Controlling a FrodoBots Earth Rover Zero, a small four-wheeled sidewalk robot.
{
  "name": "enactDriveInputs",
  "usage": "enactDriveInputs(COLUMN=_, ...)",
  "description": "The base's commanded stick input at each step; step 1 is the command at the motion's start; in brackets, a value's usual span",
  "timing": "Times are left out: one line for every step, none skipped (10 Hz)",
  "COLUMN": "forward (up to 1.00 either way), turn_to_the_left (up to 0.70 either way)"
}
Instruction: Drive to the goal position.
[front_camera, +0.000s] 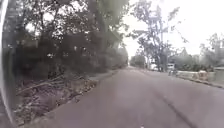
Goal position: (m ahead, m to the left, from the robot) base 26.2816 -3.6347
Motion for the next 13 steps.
enactDriveInputs(forward=0.7, turn_to_the_left=0.01)
enactDriveInputs(forward=0.7, turn_to_the_left=0.01)
enactDriveInputs(forward=0.7, turn_to_the_left=0.01)
enactDriveInputs(forward=0.7, turn_to_the_left=0.01)
enactDriveInputs(forward=0.7, turn_to_the_left=0.01)
enactDriveInputs(forward=0.7, turn_to_the_left=0.01)
enactDriveInputs(forward=0.7, turn_to_the_left=0.01)
enactDriveInputs(forward=0.7, turn_to_the_left=0.01)
enactDriveInputs(forward=0.7, turn_to_the_left=0.01)
enactDriveInputs(forward=0.7, turn_to_the_left=0.01)
enactDriveInputs(forward=0.7, turn_to_the_left=0.01)
enactDriveInputs(forward=0.7, turn_to_the_left=0.01)
enactDriveInputs(forward=0.7, turn_to_the_left=0.01)
